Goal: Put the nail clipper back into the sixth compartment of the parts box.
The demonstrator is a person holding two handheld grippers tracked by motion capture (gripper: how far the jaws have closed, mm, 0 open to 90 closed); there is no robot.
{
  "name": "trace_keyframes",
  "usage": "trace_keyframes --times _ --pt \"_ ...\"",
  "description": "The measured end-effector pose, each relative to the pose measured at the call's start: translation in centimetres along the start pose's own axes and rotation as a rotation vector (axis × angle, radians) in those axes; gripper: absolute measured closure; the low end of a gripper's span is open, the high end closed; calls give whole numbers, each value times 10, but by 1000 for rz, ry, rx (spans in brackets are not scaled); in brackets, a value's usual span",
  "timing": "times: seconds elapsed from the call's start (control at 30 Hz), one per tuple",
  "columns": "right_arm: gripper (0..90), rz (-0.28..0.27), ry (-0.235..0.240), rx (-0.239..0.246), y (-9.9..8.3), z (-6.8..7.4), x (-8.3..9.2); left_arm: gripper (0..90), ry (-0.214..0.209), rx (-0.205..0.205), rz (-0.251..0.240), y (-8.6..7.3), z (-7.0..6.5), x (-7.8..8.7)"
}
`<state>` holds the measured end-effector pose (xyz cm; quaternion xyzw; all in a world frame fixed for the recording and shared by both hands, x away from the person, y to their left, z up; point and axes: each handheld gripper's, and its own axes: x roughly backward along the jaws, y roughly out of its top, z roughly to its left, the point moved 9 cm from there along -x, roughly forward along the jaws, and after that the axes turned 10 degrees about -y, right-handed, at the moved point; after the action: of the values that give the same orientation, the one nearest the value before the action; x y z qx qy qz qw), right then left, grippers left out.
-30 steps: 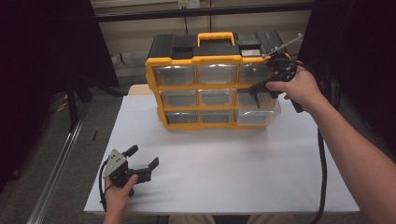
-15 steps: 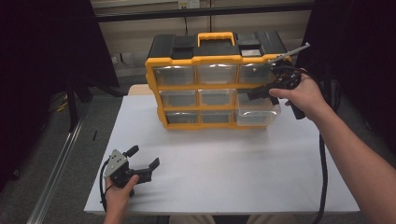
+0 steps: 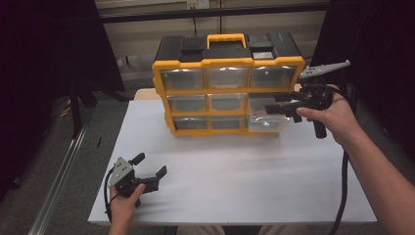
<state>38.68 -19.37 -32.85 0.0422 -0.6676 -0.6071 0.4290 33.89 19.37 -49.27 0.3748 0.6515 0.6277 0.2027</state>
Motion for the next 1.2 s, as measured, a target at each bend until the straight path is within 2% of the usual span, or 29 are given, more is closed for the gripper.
trace_keyframes --times 0.17,0.43,0.77,0.83,0.87,0.97,1.07,1.2 --pt "268 -31 -6 7 -15 1 9 24 -10 0 1 0 -1 0" --pt "224 -104 12 -16 -33 6 24 24 -9 2 0 -1 -1 0" --pt "193 -169 9 -23 -69 9 33 24 -5 1 1 -1 -2 1" --pt "190 -177 9 -19 -78 10 33 24 6 4 3 -1 -1 1" --pt "190 -181 13 -18 -83 11 32 24 -5 6 -1 -1 -2 1" --pt "173 -168 3 -10 -103 12 28 24 -1 3 0 -1 -1 2" --pt "175 -178 0 -4 -118 11 26 24 5 3 2 -2 -1 2" --pt "152 -198 -9 -22 -141 10 22 24 7 0 6 -2 0 4"
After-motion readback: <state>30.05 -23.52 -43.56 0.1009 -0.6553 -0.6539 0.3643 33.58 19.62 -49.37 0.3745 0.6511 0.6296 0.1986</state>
